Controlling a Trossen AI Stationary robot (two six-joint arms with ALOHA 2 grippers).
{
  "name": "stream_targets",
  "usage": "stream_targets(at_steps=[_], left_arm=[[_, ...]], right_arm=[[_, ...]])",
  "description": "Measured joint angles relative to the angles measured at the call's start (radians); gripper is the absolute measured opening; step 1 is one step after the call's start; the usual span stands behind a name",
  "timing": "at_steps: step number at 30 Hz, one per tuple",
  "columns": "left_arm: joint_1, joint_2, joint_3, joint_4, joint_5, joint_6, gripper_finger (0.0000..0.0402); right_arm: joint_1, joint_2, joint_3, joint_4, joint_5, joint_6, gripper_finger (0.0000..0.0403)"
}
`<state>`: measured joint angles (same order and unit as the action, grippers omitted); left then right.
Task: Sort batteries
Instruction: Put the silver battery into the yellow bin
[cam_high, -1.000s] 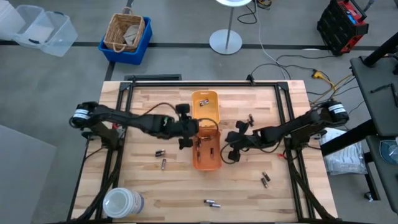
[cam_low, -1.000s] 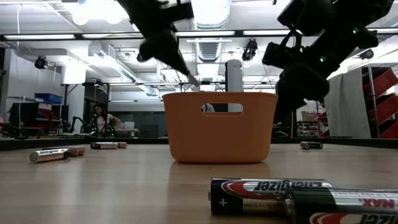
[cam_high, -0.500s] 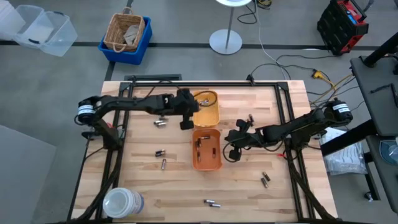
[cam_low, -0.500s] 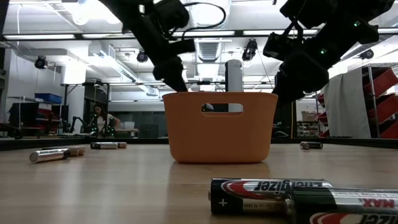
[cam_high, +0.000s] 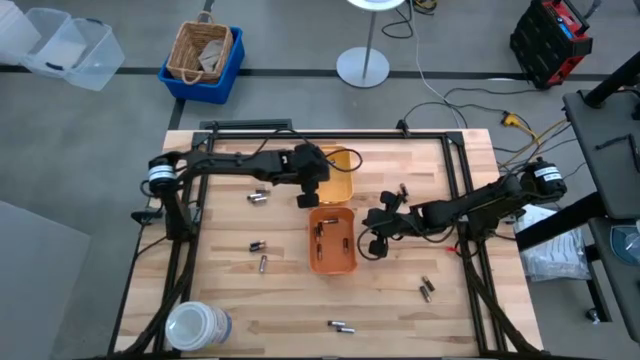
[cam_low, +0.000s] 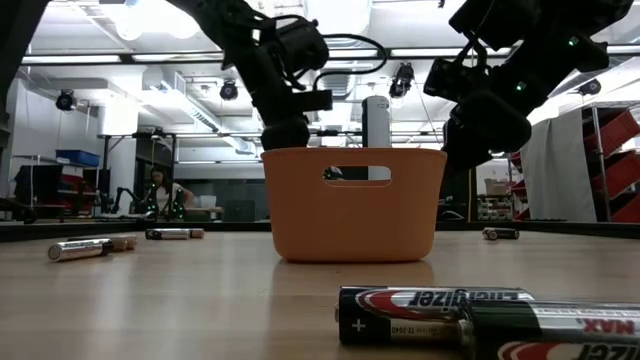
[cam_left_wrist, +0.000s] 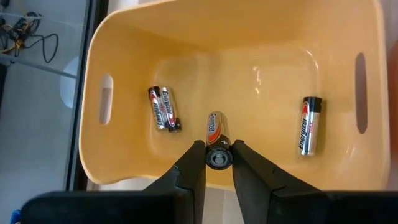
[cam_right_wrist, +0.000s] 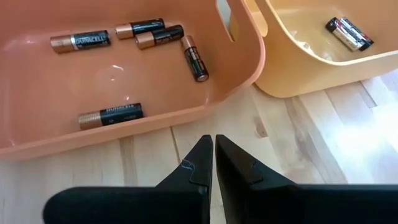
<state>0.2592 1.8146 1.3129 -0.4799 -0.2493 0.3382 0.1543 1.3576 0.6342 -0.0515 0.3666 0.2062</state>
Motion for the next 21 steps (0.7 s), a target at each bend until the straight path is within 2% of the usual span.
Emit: stream_targets(at_steps=[21], left_arm=[[0.000, 0.001, 0.024, -0.003, -0.002, -0.007, 0.0061]], right_arm=[[0.000, 0.000, 0.000, -0.002, 0.000, 0.001, 0.0012]])
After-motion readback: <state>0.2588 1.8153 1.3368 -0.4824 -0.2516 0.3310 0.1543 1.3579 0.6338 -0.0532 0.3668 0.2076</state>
